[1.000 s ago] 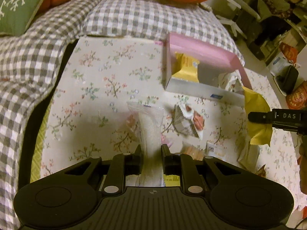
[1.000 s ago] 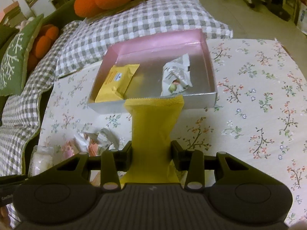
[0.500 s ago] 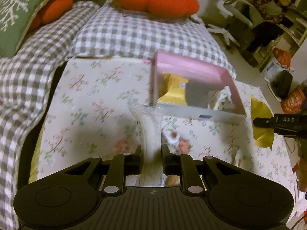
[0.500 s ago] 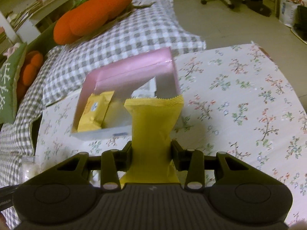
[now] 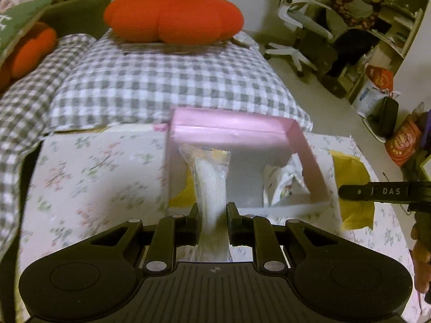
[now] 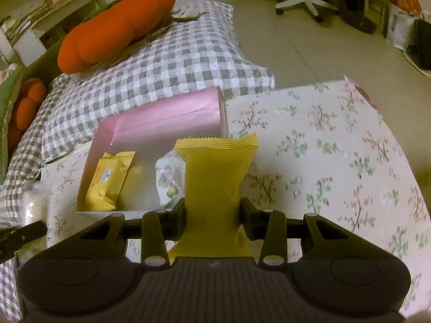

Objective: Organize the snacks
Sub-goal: 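Lift both held packets and carry them over the pink-lined box, then lower both packets into the box beside the others and open both grippers, then move both grippers back to the snacks left on the table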

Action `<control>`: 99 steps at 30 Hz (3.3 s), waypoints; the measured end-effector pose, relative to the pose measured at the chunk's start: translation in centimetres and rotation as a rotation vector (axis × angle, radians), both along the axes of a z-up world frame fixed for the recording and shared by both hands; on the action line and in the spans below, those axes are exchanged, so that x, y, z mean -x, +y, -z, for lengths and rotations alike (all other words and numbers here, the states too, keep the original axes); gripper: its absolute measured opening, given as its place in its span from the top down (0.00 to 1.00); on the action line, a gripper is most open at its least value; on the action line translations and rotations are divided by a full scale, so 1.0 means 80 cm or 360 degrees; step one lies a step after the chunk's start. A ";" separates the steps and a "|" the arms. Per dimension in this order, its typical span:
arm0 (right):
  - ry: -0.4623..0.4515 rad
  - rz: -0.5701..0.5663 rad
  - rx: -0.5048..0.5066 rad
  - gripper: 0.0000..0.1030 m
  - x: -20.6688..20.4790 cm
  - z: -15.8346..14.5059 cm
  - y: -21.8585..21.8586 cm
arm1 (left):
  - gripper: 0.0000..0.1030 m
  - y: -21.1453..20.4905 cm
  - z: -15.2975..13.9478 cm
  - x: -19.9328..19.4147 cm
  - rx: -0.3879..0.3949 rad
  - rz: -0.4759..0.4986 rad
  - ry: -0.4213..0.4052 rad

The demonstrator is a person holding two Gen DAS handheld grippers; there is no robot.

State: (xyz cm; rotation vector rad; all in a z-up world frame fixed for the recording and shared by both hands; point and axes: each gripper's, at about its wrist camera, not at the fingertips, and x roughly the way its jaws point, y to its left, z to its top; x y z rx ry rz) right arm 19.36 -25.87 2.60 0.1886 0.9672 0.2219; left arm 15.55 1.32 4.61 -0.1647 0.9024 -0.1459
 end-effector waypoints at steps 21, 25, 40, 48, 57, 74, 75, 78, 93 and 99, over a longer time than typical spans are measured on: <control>0.0122 -0.0065 -0.0750 0.64 -0.069 0.030 0.055 | 0.84 0.003 0.064 -0.092 0.0466 -0.0058 -0.0098; 0.0110 -0.0068 -0.0793 0.64 -0.070 0.039 0.065 | 0.84 0.000 0.075 -0.099 0.0459 -0.0066 -0.0082; -0.0067 -0.0116 -0.0288 0.61 -0.070 0.048 0.080 | 0.76 -0.018 0.084 -0.106 0.0181 -0.0005 -0.0153; -0.0089 -0.0076 -0.0260 0.60 -0.067 0.034 0.076 | 0.71 -0.003 0.069 -0.099 0.0131 -0.0077 -0.0111; -0.0058 -0.0127 -0.0165 0.52 -0.040 0.010 0.086 | 0.56 0.019 0.039 -0.069 -0.0046 -0.0112 -0.0011; 0.0186 -0.0083 -0.0066 0.38 0.036 -0.005 0.075 | 0.24 0.038 0.022 0.050 -0.0155 -0.0111 0.0238; 0.0178 -0.0096 -0.0060 0.34 0.042 -0.011 0.076 | 0.23 0.035 0.023 0.054 -0.0155 -0.0103 0.0254; 0.0141 -0.0114 -0.0067 0.26 0.058 -0.021 0.075 | 0.20 0.031 0.022 0.065 -0.0136 -0.0083 0.0244; 0.0409 0.0033 -0.0037 0.19 0.060 0.026 0.040 | 0.11 0.044 0.041 0.067 -0.0081 -0.0180 0.0235; 0.0515 -0.0030 0.0042 0.18 0.067 0.046 0.044 | 0.11 0.043 0.044 0.070 -0.0092 -0.0165 0.0266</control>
